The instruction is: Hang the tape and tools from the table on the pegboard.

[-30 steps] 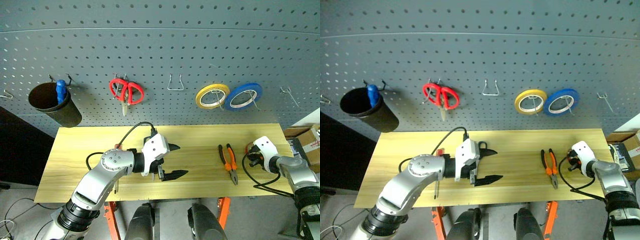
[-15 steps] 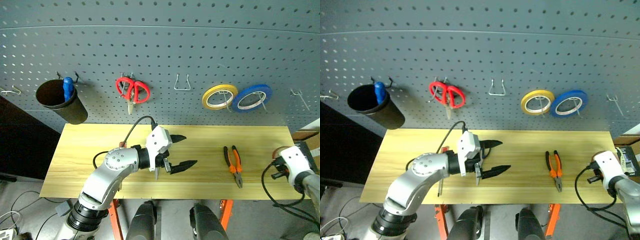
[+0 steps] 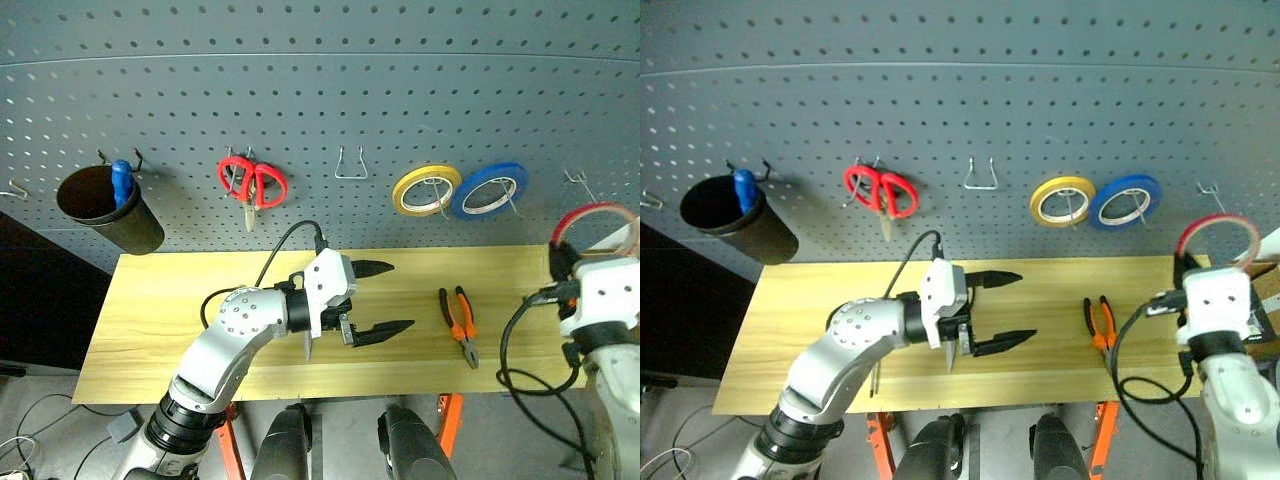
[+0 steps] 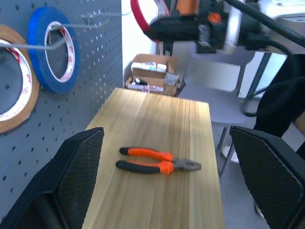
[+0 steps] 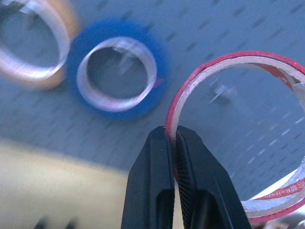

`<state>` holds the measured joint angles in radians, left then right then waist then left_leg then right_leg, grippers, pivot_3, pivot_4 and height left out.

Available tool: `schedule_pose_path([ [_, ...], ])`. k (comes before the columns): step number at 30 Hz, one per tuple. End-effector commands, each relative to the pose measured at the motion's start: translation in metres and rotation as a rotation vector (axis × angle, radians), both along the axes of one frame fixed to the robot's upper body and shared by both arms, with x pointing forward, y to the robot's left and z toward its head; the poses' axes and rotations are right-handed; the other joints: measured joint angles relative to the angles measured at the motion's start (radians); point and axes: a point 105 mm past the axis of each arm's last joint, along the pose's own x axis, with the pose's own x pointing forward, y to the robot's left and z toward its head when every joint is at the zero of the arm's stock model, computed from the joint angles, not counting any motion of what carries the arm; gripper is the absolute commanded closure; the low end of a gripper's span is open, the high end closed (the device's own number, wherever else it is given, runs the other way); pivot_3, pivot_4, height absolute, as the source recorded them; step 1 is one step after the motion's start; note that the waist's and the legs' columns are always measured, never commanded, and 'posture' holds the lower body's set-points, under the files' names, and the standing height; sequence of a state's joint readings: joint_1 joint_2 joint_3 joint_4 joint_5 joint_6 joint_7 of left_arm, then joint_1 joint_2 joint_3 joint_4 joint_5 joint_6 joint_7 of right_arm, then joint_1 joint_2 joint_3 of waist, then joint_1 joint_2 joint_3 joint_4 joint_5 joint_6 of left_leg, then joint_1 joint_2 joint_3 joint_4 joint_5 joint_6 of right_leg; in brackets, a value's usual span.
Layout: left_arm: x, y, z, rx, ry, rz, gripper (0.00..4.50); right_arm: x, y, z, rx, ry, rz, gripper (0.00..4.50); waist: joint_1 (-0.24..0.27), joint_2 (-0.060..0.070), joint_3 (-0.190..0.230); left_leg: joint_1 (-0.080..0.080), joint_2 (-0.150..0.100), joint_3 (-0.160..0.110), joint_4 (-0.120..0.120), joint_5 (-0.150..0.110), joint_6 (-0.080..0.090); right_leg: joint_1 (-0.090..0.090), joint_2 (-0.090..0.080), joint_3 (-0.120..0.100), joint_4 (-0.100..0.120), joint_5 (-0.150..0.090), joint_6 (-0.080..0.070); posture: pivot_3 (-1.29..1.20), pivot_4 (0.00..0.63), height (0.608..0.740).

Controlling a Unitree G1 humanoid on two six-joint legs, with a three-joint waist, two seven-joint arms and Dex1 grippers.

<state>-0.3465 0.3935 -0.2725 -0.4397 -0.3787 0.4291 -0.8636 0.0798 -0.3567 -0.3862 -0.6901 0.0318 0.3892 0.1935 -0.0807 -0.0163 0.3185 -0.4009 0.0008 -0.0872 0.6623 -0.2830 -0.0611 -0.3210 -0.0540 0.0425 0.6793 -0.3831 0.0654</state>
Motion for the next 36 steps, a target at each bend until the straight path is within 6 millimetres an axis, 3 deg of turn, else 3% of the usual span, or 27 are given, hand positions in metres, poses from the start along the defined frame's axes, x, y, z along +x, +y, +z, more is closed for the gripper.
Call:
schedule_pose_path([
  [1, -0.008, -0.005, 0.007, -0.019, -0.033, -0.034, 0.00, 0.009, -0.023, 0.008, 0.033, -0.028, -0.037, 4.45, -0.002, 0.000, 0.000, 0.000, -0.001, 0.001, 0.000, 0.000, 0.000, 0.000, 0.000, 0.000, 0.000, 0.000, 0.000, -0.13, 0.322, 0.740],
  [7, -0.009, -0.007, 0.006, -0.012, -0.038, -0.038, 0.00, 0.036, -0.046, 0.009, 0.135, -0.035, -0.026, 4.45, -0.003, 0.000, 0.000, 0.000, -0.004, 0.002, 0.000, 0.000, 0.001, 0.000, -0.001, 0.001, 0.000, 0.000, 0.000, -0.11, 0.319, 0.740],
  [13, -0.005, -0.004, 0.006, -0.012, -0.045, -0.009, 0.00, 0.058, -0.041, 0.000, 0.252, 0.010, 0.085, 4.45, -0.003, 0.000, 0.000, 0.000, -0.004, 0.001, 0.000, 0.001, 0.002, 0.000, -0.001, 0.001, 0.001, 0.000, 0.000, -0.10, 0.316, 0.740],
  [14, -0.004, -0.004, 0.006, -0.014, -0.048, -0.003, 0.00, 0.059, -0.040, -0.002, 0.250, 0.021, 0.089, 4.03, -0.003, 0.000, 0.000, 0.000, -0.004, 0.001, 0.000, 0.001, 0.002, 0.000, -0.001, 0.001, 0.000, 0.000, 0.000, -0.10, 0.316, 0.740],
  [16, -0.003, -0.003, 0.006, -0.016, -0.049, 0.007, 0.00, 0.060, -0.036, -0.005, 0.231, 0.033, 0.095, 3.72, -0.002, 0.000, 0.000, 0.000, -0.003, 0.001, 0.000, 0.001, 0.002, 0.000, -0.001, 0.001, 0.000, 0.000, 0.000, -0.10, 0.314, 0.740],
  [22, 0.004, 0.005, 0.001, -0.003, -0.048, 0.052, 0.00, 0.049, -0.025, -0.016, 0.191, 0.070, 0.100, 1.85, 0.000, 0.000, 0.000, -0.001, -0.002, 0.001, 0.000, 0.001, 0.002, 0.000, -0.001, 0.001, 0.000, 0.000, 0.000, -0.11, 0.314, 0.740],
  [27, 0.012, 0.033, -0.023, 0.154, -0.115, 0.102, 0.00, 0.021, -0.008, -0.049, 0.180, 0.202, 0.073, 0.20, -0.001, 0.000, 0.000, 0.000, -0.001, 0.000, -0.001, 0.001, 0.001, -0.001, -0.001, 0.000, 0.000, 0.000, 0.000, -0.11, 0.317, 0.740],
  [29, 0.011, 0.060, -0.045, 0.282, -0.087, 0.091, 0.00, 0.008, 0.016, -0.078, 0.270, 0.370, 0.108, 0.01, -0.005, 0.001, 0.000, -0.001, 0.001, 0.001, -0.001, 0.001, 0.001, -0.002, -0.001, 0.001, 0.000, 0.000, 0.000, -0.12, 0.319, 0.740],
  [31, 0.009, 0.076, -0.055, 0.337, -0.043, 0.072, 0.00, 0.004, 0.040, -0.093, 0.317, 0.479, 0.168, 0.01, -0.010, 0.001, 0.000, 0.000, 0.003, 0.000, -0.002, 0.001, 0.001, -0.003, 0.000, 0.003, 0.001, 0.000, 0.000, -0.12, 0.320, 0.740],
  [36, 0.004, 0.079, -0.053, 0.346, -0.004, -0.005, 0.00, 0.011, 0.058, -0.123, 0.440, 0.663, 0.128, 0.01, -0.002, 0.003, 0.001, -0.002, 0.005, 0.000, -0.002, 0.002, 0.004, -0.008, 0.000, 0.004, 0.003, 0.004, -0.004, -0.12, 0.313, 0.740],
])
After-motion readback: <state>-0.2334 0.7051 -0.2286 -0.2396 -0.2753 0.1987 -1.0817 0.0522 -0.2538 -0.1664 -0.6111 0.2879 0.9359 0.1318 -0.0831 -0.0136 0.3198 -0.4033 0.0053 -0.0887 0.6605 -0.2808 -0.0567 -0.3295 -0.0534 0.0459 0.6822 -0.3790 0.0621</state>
